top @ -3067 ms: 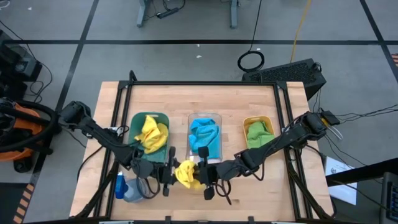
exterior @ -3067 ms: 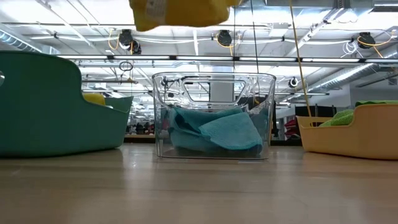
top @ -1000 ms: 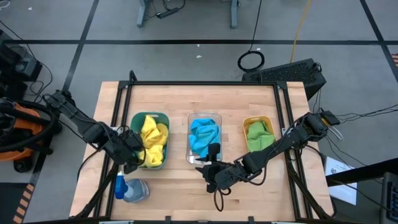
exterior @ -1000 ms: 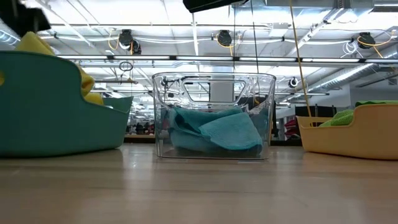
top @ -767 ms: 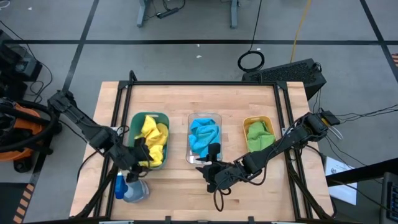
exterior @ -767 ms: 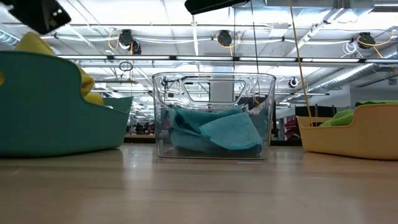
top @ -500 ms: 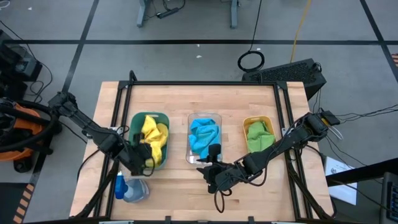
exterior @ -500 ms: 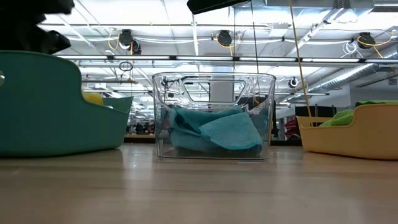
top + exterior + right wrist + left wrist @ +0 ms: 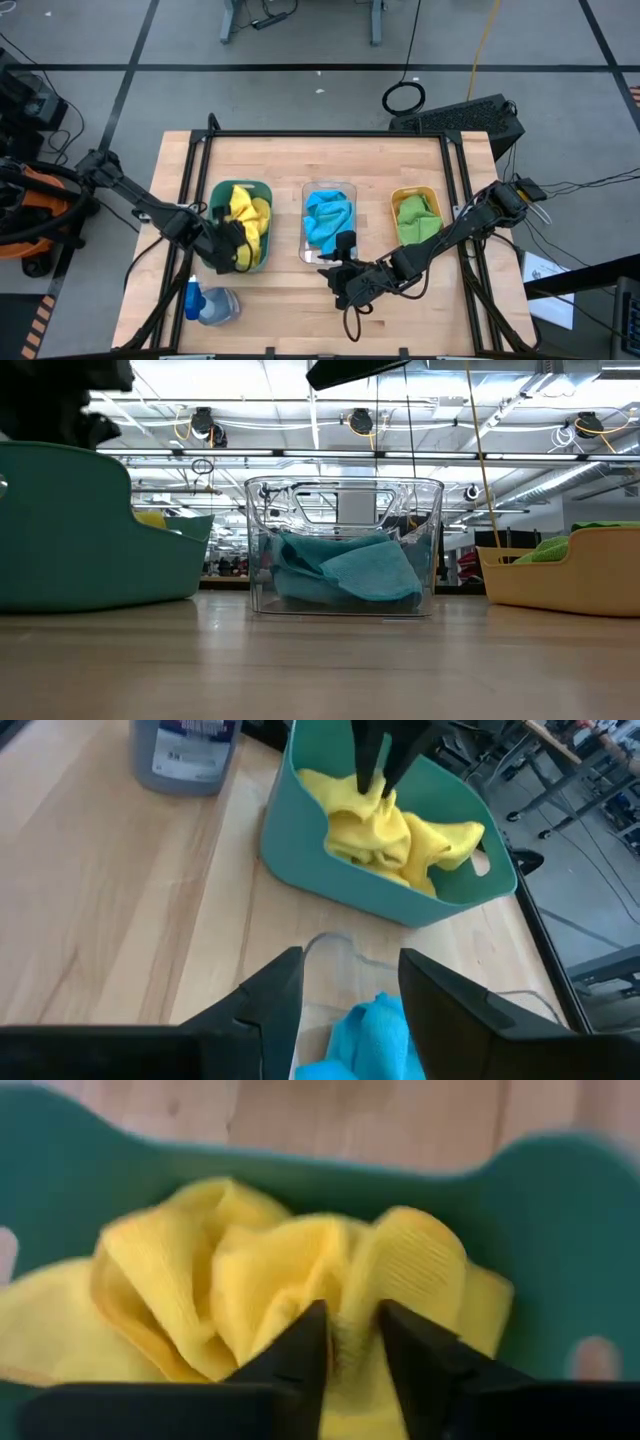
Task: Sort microfiber towel by color & place in baskets
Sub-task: Put the yellow microfiber towel into the green bin, then return to Home Position
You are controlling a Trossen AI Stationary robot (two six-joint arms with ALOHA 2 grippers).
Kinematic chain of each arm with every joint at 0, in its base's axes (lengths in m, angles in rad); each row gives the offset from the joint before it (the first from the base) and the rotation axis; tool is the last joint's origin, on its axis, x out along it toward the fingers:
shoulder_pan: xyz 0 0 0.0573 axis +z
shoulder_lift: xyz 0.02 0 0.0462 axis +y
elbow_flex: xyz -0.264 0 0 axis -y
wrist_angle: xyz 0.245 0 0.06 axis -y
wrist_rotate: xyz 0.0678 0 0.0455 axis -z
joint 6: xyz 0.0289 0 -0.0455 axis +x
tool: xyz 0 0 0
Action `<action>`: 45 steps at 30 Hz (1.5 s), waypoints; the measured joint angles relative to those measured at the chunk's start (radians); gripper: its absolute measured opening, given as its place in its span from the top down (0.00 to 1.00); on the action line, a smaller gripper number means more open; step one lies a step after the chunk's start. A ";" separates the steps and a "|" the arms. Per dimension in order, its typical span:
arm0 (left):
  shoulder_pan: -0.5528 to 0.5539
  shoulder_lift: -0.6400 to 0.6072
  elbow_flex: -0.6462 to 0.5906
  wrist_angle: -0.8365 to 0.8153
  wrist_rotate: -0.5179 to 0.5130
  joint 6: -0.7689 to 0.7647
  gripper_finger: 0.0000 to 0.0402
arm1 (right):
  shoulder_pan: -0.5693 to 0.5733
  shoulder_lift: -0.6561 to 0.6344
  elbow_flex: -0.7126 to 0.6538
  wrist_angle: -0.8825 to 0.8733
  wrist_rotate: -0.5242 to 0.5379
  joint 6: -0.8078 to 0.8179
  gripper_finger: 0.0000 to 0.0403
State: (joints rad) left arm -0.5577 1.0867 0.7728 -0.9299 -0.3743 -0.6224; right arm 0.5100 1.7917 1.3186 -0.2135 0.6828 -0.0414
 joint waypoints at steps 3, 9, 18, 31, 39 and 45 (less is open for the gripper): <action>-0.007 -0.011 0.052 -0.001 -0.001 0.041 0.62 | 0.014 -0.014 0.000 0.010 0.005 -0.021 0.60; -0.029 -0.064 0.121 0.004 -0.095 0.221 0.41 | 0.064 -0.093 0.000 -0.025 0.049 -0.088 0.61; -0.069 -0.266 0.065 0.126 -0.342 0.426 0.47 | 0.097 -0.296 -0.099 -0.091 -0.040 -0.120 0.84; -0.073 -0.493 -0.268 0.669 -0.341 0.709 0.98 | -0.072 -0.702 -0.675 0.389 -0.336 -0.188 0.98; -0.073 -0.639 -0.447 0.863 -0.334 0.761 0.97 | -0.143 -0.835 -0.869 0.528 -0.380 -0.204 0.99; -0.073 -0.750 -0.532 0.903 -0.281 0.770 0.99 | -0.150 -0.904 -0.987 0.549 -0.376 -0.172 1.00</action>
State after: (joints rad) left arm -0.6308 0.3364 0.2408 -0.0271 -0.6550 0.1474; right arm 0.3603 0.8873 0.3311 0.3357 0.3070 -0.2137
